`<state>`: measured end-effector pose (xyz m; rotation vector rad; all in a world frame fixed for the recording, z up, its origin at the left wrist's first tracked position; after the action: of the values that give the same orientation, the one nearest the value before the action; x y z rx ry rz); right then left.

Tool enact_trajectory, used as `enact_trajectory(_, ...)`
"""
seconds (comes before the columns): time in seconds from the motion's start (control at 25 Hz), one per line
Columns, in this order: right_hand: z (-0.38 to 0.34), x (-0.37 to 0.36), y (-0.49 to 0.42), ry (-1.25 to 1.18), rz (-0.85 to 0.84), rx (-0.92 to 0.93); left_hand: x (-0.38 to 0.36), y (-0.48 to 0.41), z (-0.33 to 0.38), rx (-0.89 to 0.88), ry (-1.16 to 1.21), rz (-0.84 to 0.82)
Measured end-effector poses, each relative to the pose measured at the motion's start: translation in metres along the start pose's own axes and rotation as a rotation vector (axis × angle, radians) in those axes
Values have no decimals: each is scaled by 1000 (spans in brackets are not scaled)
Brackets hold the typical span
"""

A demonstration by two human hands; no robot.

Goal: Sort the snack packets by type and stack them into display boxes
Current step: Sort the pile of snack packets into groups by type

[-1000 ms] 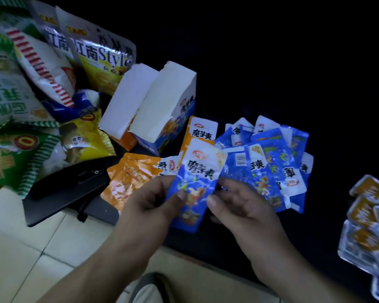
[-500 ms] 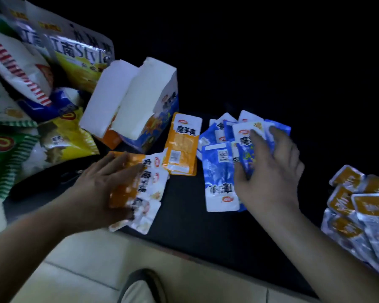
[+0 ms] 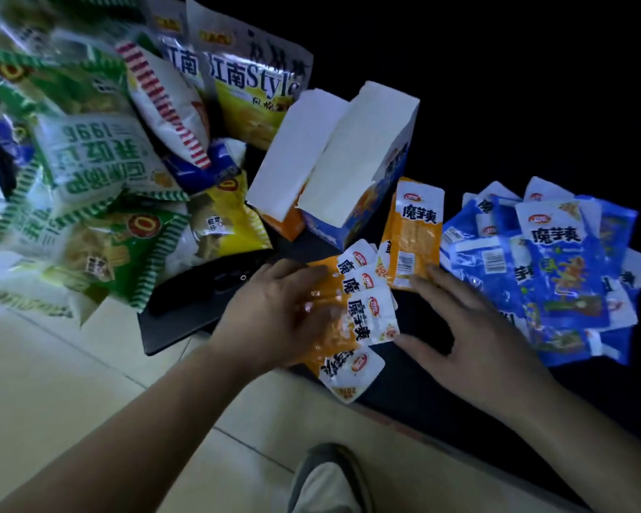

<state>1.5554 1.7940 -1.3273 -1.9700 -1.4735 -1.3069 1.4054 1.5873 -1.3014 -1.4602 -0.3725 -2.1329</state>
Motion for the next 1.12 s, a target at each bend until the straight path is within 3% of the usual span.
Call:
enact_trajectory(0.24,-12,12,17,-161,207,69,-6,-27,-9,83,-70,-404)
enact_trajectory(0.36,-20,-12,30,-183,125,74,-9,-43,-4,191,-94,-442)
enact_trajectory(0.56,-11,-25,33,-24,3,55,-15,-33,13,399,175,-447)
enact_trajectory(0.8,-15,-9,38,-53,153,132,-12,12,20,650,516,-172)
enact_trajectory(0.92,-30,-9,48,-83,174,160,-3,36,15,803,679,43)
enact_trajectory(1.0,-29,-11,45,-224,99,-13,5,49,16,863,858,237)
enact_trajectory(1.12,-35,-11,38,-742,-113,-304,8,53,37,784,1100,400)
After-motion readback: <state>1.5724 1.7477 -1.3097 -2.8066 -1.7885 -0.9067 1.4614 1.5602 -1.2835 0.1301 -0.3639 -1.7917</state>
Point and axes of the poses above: each hand's wrist, its own y-axis away from the middle knuckle, its own x-axis out of the back of the hand, z = x × y, the point moved 6 cm from there along -y, towards the middle knuckle, and after that the axes turned 10 degrees about -x, right-handed, at the moved point
